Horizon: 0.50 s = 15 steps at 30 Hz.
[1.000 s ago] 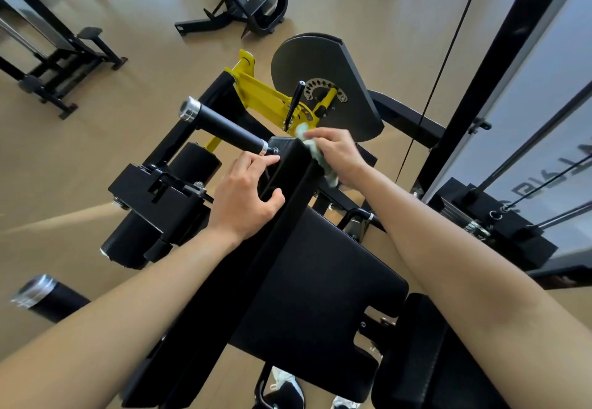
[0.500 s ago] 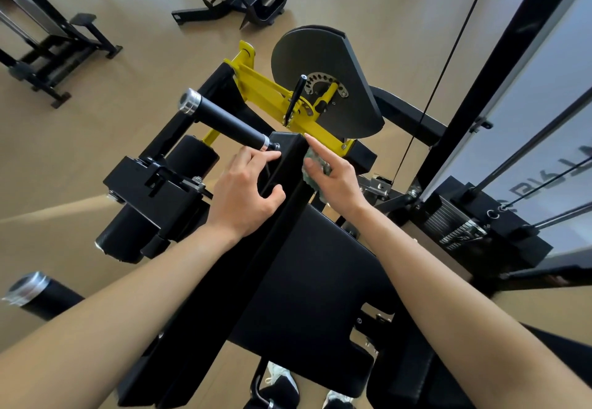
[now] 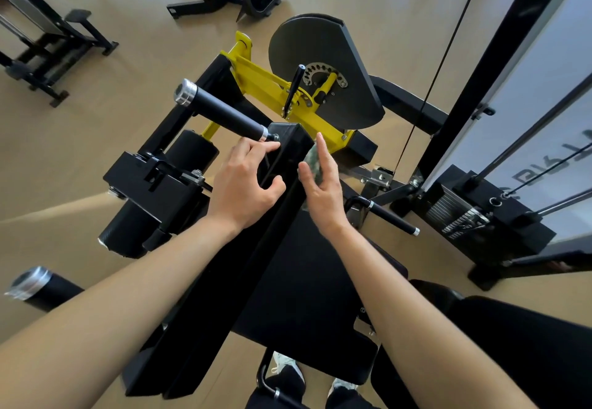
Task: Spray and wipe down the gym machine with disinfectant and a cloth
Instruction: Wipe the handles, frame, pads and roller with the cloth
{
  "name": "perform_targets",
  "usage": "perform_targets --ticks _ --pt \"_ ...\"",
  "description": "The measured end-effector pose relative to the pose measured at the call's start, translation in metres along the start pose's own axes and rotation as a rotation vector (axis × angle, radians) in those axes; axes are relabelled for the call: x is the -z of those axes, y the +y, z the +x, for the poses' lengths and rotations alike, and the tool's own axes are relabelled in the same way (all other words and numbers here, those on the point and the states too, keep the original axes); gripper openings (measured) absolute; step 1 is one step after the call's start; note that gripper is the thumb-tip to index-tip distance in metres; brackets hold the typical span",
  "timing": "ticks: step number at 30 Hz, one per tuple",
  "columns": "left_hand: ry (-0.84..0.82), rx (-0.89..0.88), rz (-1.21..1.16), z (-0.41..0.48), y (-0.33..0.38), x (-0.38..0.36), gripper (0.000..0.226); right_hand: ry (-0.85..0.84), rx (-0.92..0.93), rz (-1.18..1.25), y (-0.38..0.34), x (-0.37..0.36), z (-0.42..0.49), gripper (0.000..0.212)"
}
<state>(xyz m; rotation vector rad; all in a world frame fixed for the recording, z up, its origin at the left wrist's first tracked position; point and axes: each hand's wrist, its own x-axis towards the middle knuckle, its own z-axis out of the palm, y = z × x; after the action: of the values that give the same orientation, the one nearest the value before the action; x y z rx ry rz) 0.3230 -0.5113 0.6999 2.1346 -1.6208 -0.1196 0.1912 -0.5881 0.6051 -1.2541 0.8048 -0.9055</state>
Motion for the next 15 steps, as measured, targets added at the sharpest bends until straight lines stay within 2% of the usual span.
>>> perform_targets --ticks 4,8,11,15 --pt "0.008 -0.007 0.010 0.000 0.001 -0.001 0.053 0.093 -0.078 0.058 0.002 -0.031 -0.033 0.064" --pt "0.008 -0.017 0.016 0.000 -0.001 -0.002 0.052 0.061 -0.164 0.176 0.005 -0.054 -0.075 0.065" --pt "0.012 -0.012 0.021 0.000 0.000 -0.001 0.052 0.048 -0.191 0.262 0.001 -0.045 -0.062 0.070" --pt "0.009 -0.001 -0.002 0.000 -0.001 -0.001 0.054 0.056 -0.192 0.239 -0.005 -0.033 -0.031 0.082"
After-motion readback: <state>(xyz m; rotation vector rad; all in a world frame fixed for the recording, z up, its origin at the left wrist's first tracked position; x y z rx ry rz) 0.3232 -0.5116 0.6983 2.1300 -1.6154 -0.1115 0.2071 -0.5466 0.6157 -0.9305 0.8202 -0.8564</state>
